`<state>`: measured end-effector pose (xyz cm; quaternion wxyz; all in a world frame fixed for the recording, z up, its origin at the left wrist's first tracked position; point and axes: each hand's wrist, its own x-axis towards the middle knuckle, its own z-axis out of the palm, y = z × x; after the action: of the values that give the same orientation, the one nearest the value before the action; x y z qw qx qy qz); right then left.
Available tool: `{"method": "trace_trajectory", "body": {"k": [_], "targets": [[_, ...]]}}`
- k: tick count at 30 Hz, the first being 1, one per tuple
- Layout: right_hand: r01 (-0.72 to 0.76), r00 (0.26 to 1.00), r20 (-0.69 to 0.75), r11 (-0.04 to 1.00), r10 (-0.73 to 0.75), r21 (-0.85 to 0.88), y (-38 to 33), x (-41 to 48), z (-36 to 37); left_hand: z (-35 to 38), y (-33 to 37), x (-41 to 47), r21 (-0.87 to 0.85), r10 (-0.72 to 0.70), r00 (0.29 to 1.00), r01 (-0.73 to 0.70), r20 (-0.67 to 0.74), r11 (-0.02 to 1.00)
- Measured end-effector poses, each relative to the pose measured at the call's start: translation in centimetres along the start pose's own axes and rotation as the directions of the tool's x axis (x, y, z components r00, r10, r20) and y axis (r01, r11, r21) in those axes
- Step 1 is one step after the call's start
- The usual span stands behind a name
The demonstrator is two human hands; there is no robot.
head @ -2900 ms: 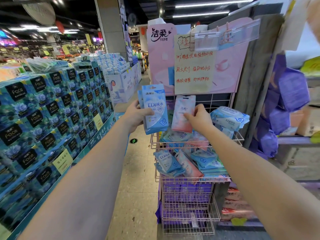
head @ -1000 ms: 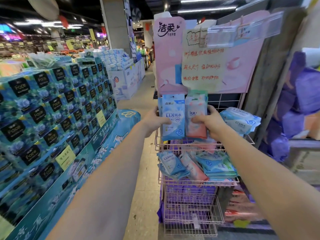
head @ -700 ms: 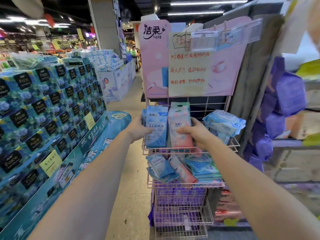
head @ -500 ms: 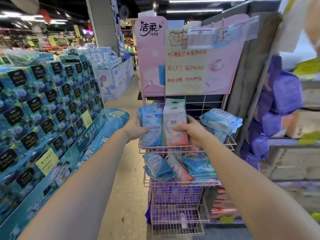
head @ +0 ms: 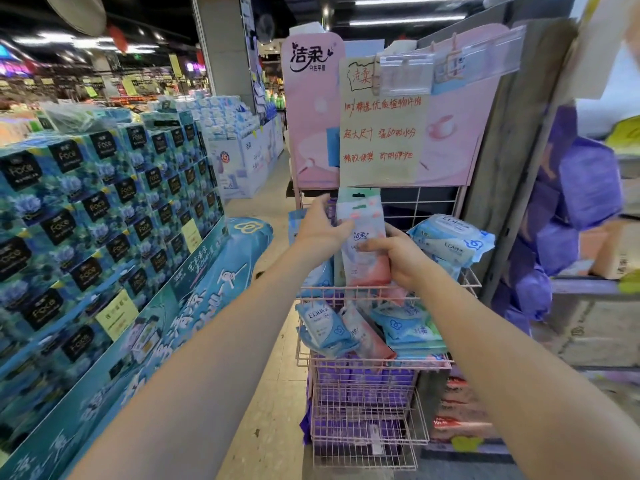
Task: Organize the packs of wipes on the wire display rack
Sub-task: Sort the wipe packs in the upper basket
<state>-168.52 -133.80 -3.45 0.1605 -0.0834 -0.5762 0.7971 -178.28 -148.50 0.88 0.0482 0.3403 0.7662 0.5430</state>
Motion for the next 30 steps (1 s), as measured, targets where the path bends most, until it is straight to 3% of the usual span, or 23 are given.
{"method": "trace_trajectory", "body": {"k": [9,15,19,21,24,30], "targets": [[0.047,0.999,-0.022,0.999,-0.047,0.013,-0.2,-1.1,-0.4,0.2,-1.6,0.1,-0.092,-0.072,0.969,0.097,0.237,0.991],[0.083,0.997,0.003,0.988,-0.083,-0.127,-0.4,-1.8,-0.3,-0.8,-2.1,0.1,-0.086,-0.076,0.952,0.106,0.298,0.991],[0.094,0.992,-0.055,0.948,-0.116,-0.304,-0.5,-2.4,0.2,-1.1,-2.5,0.5,-0.055,-0.113,0.951,0.135,0.287,0.989],[0.077,0.985,-0.100,0.872,-0.142,-0.483,-0.7,-2.5,0.4,-1.4,-2.8,0.7,-0.058,-0.113,0.962,0.131,0.250,0.990],[-0.077,0.963,-0.215,0.599,-0.163,-0.797,-1.3,-2.8,0.4,-2.1,-2.5,1.0,-0.058,-0.096,0.973,0.111,0.208,0.992],[-0.258,0.919,-0.351,0.398,-0.180,-0.880,0.1,-3.7,1.2,-2.4,-2.9,1.1,-0.058,-0.110,0.978,0.121,0.175,0.991]]}}
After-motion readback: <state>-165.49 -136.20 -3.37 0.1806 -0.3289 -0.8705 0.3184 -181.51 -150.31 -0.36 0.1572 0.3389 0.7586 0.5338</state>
